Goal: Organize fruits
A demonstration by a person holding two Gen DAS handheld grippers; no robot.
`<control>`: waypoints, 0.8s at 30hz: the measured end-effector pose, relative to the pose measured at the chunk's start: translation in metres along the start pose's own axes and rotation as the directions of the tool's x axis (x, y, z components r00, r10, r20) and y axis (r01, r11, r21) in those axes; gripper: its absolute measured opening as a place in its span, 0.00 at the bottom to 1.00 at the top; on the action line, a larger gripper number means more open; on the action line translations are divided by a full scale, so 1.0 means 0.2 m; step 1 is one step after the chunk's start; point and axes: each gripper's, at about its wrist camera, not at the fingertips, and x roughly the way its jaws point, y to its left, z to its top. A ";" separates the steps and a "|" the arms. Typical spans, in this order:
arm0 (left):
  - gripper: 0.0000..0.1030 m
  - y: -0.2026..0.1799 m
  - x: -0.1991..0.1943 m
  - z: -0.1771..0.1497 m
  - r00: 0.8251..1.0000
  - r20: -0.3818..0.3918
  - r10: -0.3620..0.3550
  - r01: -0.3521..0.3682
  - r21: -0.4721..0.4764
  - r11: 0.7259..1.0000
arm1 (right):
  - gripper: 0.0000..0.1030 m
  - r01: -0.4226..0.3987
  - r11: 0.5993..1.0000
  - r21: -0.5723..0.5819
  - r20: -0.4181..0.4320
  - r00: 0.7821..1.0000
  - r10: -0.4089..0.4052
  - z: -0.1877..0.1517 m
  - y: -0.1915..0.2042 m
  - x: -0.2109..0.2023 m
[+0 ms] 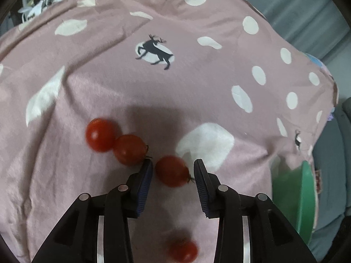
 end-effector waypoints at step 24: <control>0.27 0.13 -0.51 -0.06 0.989 0.146 0.033 -0.043 0.070 0.997 | 0.29 -0.031 0.987 -0.156 -0.162 0.987 0.005 -0.12 0.22 0.28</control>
